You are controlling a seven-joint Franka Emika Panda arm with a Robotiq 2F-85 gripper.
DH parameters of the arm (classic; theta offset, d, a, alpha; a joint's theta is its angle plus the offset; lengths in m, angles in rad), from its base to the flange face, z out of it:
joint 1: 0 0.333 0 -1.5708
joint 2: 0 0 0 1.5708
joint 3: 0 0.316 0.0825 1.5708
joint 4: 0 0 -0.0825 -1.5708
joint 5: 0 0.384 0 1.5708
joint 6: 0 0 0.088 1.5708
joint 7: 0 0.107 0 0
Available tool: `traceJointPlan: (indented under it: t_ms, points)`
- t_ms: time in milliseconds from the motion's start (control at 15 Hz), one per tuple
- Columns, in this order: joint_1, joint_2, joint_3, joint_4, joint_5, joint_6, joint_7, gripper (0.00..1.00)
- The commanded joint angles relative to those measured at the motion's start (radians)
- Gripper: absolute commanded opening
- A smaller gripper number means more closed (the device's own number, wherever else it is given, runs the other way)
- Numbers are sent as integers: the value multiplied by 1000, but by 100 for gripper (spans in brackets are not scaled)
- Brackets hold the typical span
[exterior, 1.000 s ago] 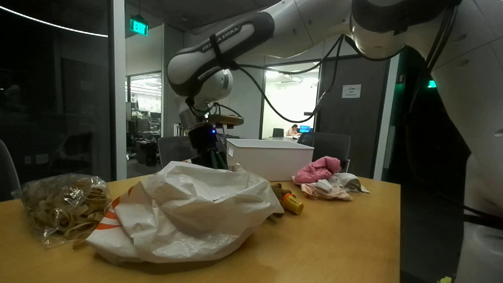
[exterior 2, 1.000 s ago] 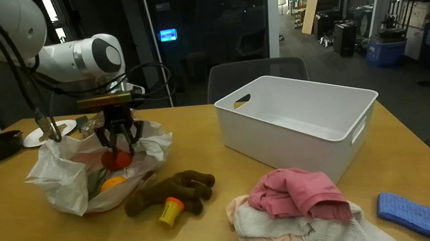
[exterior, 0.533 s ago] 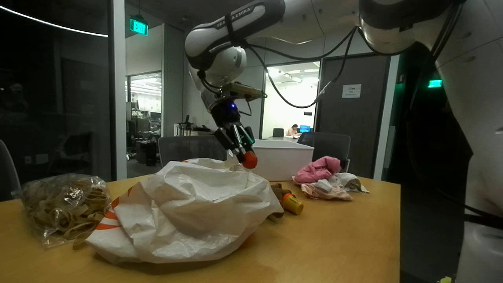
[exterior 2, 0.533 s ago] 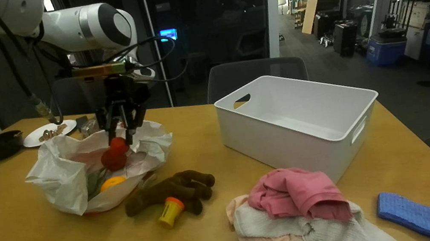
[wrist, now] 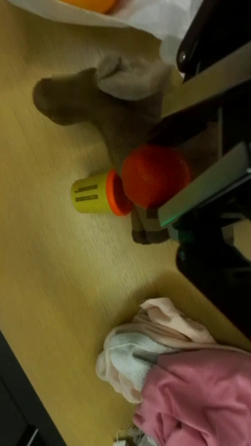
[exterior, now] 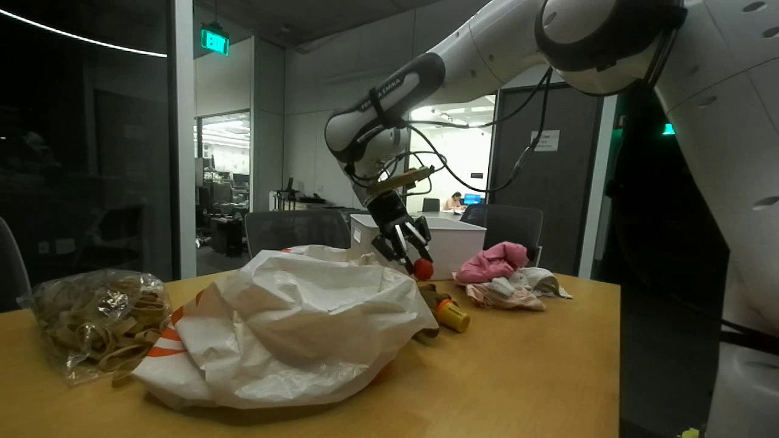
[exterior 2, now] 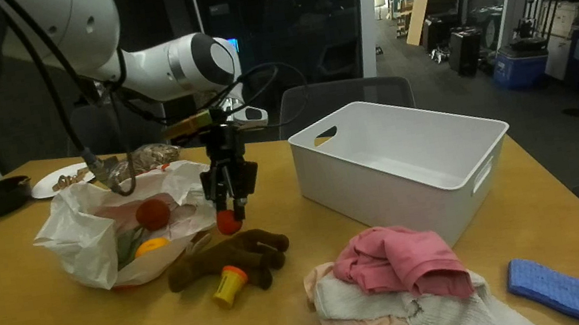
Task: Take all the toys out of the carrier bag
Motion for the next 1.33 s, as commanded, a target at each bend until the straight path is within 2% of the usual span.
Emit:
traceJointPlan:
  t_ms: [0,67,267,333,467,667,933,1267]
  points:
    - [5,16,-25,-31,-71,97,110,22]
    - [4,25,-28,-31,-67,109,133,69]
    - [5,30,-30,-29,-69,124,167,86]
    - [8,15,-28,-34,-66,136,176,95]
    - [19,-24,-18,-51,-68,163,180,100]
    - [43,-116,31,-78,-22,232,146,100]
    - [90,-194,109,-70,8,266,98,100]
    - [111,-125,159,-55,13,236,-51,100]
